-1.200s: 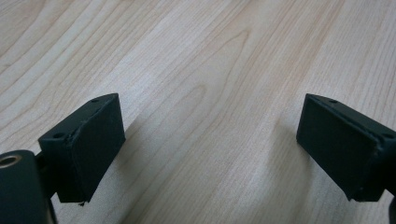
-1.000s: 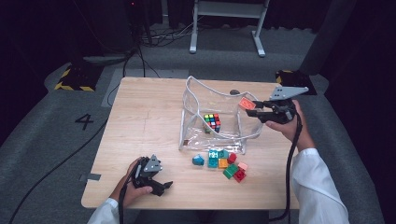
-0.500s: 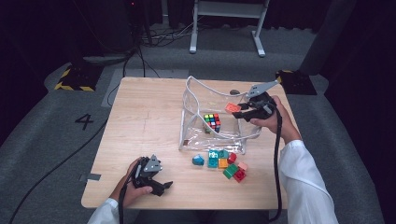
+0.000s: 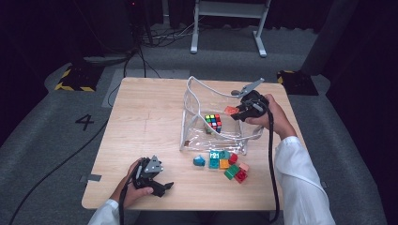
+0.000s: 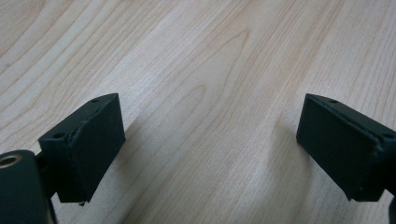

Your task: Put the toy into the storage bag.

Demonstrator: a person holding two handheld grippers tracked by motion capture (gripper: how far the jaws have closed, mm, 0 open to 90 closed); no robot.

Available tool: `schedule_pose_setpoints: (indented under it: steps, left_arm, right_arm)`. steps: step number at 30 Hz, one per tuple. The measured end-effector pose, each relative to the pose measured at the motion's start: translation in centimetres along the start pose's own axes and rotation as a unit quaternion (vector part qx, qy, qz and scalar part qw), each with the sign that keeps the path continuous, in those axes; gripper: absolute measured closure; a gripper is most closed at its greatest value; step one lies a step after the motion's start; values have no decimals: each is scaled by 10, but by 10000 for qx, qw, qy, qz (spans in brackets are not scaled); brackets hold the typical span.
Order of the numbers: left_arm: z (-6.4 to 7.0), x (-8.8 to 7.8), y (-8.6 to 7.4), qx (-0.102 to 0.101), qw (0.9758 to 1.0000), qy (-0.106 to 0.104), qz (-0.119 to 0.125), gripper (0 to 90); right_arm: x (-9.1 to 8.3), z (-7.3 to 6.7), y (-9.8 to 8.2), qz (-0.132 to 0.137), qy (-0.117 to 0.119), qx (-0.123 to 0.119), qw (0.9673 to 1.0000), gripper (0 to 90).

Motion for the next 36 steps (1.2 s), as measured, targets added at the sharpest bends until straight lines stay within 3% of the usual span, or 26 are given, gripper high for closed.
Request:
schedule_pose_setpoints:
  steps: [11,16,18,20,23,27,31,32,36]
  left_arm:
    - [0,0,0,-5,10000,3,-9,80]
    - [0,0,0,-8,10000,4,-14,80]
    - [0,0,0,-4,10000,4,-8,79]
    - [0,0,0,-10,10000,6,-14,79]
    - [0,0,0,-4,10000,3,-6,79]
    - [0,0,0,-5,10000,5,-8,79]
    - [0,0,0,-4,10000,1,2,79]
    - [0,0,0,-5,10000,3,-7,79]
    - [0,0,0,-6,10000,2,-4,79]
  right_arm:
    - [-16,11,-18,-395,-322,21,9987,588]
    - [-23,11,-26,-401,-321,53,9987,581]
    - [-25,11,-28,-380,-345,49,9987,528]
    - [-29,9,-30,-149,-125,11,9998,492]
    - [-39,7,-33,108,-55,185,9998,459]
    - [-47,4,-35,515,-1,207,9985,422]
    - [-56,-1,-39,896,-16,335,9954,346]
    - [-59,-1,-41,961,-59,275,9950,334]
    - [-72,-6,-47,1352,-106,335,9902,286]
Point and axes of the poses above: each handheld gripper's, and its own axes: x roughly forward along the jaws, y roughly out of its top, z roughly to its right, the point moved 4 cm from there along x, roughly forward along the jaws, and after that the axes turned 12 degrees about x, right-handed, at the moved point
